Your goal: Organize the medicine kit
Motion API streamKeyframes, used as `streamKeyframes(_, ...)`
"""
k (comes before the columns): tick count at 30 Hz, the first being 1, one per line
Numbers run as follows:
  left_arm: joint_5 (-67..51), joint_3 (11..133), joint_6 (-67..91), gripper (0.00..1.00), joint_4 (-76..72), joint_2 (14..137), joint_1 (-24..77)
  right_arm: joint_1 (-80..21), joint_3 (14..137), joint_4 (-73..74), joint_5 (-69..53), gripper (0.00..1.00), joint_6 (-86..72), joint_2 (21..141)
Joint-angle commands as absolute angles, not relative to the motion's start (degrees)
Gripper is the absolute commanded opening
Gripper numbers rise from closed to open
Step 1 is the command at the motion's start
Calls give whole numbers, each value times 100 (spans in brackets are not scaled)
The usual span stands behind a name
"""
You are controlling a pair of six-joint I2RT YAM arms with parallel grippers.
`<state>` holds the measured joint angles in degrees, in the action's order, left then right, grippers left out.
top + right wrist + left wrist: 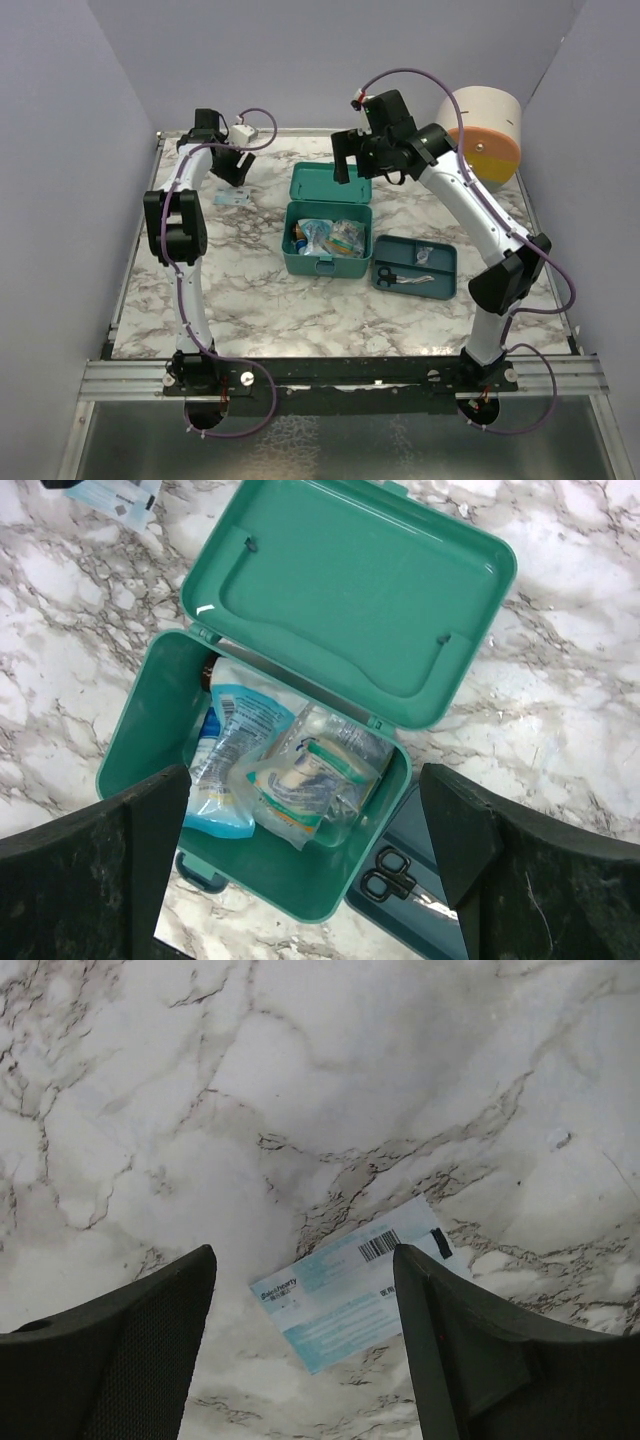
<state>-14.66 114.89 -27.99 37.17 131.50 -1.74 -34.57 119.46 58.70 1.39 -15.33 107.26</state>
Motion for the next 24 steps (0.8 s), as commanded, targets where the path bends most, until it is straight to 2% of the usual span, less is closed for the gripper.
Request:
streamKeyframes(1,-2200,11518,-4853,73,4250,12976,-156,-3498,11677,5736,411,100,-1724,10263)
streamKeyframes(12,-2716,11343,-7100,70,5042,12834,-248,-3497,11196,5660,567,100,-2068,9949)
streamKeyframes(24,-3228,12074,-7675,69,6260,13488,-322,-3494,10958,5648,722,100,-2289,9788)
